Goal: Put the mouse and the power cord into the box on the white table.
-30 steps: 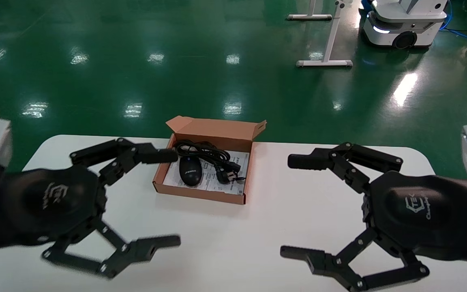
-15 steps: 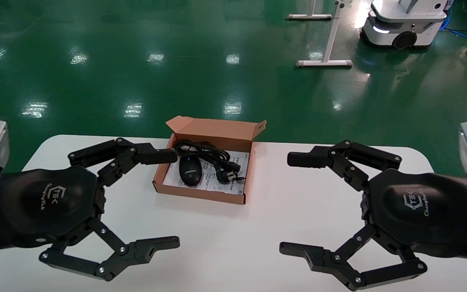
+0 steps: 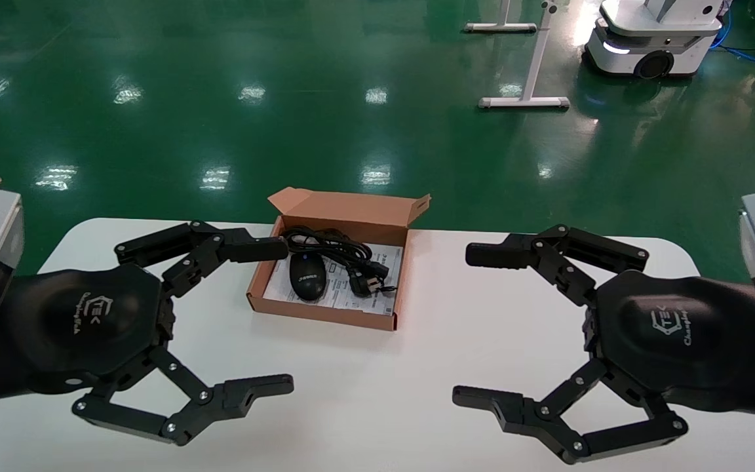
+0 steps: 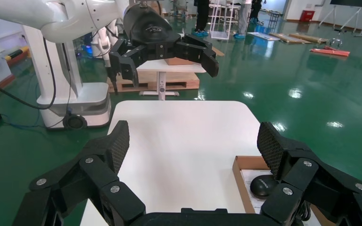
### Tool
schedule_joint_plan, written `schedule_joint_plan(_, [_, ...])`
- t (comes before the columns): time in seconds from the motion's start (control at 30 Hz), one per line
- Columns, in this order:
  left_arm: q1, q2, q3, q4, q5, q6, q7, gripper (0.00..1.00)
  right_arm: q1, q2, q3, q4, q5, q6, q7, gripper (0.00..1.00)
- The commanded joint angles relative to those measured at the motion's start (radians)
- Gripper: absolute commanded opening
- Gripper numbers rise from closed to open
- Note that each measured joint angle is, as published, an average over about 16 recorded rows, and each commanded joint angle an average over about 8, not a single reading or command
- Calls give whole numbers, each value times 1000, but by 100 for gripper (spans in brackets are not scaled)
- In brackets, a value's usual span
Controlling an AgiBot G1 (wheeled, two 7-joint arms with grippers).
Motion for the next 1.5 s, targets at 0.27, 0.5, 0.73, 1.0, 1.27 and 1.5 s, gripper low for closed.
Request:
schedule_joint_plan(0.27, [-2, 2, 2, 3, 3, -1, 1, 100, 1, -1, -1, -3, -1, 1, -1, 100])
schedule_joint_plan(0.5, [-3, 2, 2, 4, 3, -2, 2, 100, 2, -1, -2, -4, -1, 1, -1, 100])
schedule_joint_plan(0.73, [-4, 3, 3, 5, 4, -2, 2, 100, 2, -1, -2, -4, -1, 1, -1, 100])
schedule_joint_plan(1.0, [-4, 3, 3, 5, 4, -2, 3, 100, 2, -1, -3, -5, -1, 1, -2, 100])
schedule_joint_plan(1.27, [-4, 4, 3, 6, 5, -2, 3, 100, 3, -1, -3, -5, -1, 1, -2, 100])
schedule_joint_plan(1.5, [-5, 4, 3, 6, 5, -2, 3, 100, 3, -1, -3, -5, -1, 1, -2, 100])
